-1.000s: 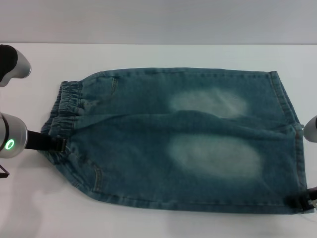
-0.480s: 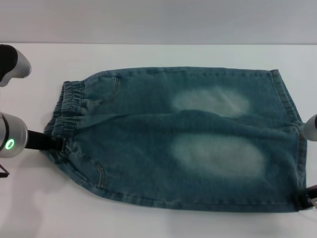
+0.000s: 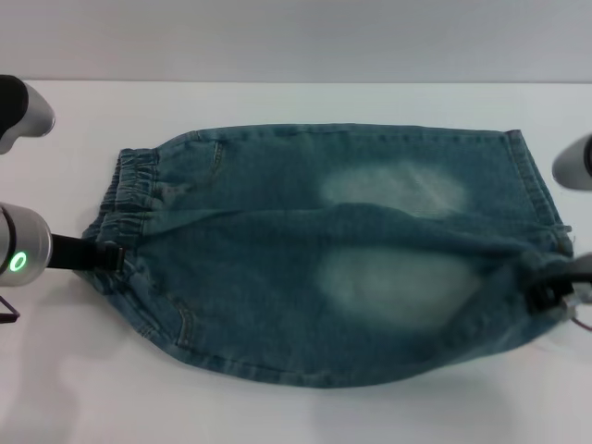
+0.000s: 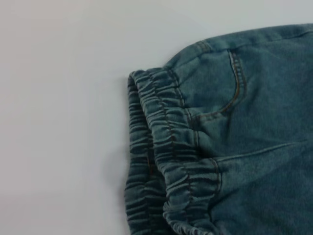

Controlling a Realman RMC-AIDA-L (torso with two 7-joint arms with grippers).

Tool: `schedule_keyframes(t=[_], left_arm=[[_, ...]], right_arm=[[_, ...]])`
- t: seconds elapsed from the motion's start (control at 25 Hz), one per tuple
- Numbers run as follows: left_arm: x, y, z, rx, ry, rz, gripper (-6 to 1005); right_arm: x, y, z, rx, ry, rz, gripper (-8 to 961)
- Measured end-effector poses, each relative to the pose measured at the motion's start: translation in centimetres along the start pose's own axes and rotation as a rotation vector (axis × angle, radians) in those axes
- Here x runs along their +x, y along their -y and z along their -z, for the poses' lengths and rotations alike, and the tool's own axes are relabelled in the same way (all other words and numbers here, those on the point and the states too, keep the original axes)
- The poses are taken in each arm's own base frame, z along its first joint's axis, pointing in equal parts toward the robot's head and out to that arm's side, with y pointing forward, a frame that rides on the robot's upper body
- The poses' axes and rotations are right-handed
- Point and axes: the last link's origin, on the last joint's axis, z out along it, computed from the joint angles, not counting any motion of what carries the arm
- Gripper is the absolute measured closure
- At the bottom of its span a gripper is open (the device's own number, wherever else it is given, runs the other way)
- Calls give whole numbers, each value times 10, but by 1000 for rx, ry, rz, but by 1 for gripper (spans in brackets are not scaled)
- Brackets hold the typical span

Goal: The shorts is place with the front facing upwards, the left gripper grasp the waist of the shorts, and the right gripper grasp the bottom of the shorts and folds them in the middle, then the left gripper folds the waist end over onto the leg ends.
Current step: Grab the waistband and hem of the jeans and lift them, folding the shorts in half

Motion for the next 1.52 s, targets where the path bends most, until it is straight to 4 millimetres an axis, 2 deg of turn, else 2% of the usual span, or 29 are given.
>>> schedule_keyframes(t=[0.08,0.36,0.56,0.92,1.24,1.52], left_arm=[[0,0,0,-3,-6,2,943],[7,1,5,-6,-65,19,943],[15,4,16,-5,-170,48,943],[29,13,25,7,-304,75,949],[38,19,27,6,-412,98,950],[51,16,17,-10,-508,92,950]], right_arm=[[-10,-2,4,-3,47,9,942],[-19,-1,12,3,105,8,933],[-27,0,22,6,181,2,927],[-44,17,28,52,387,-29,917],[-37,50,28,149,578,-99,907],[-32,57,14,168,635,-123,898]])
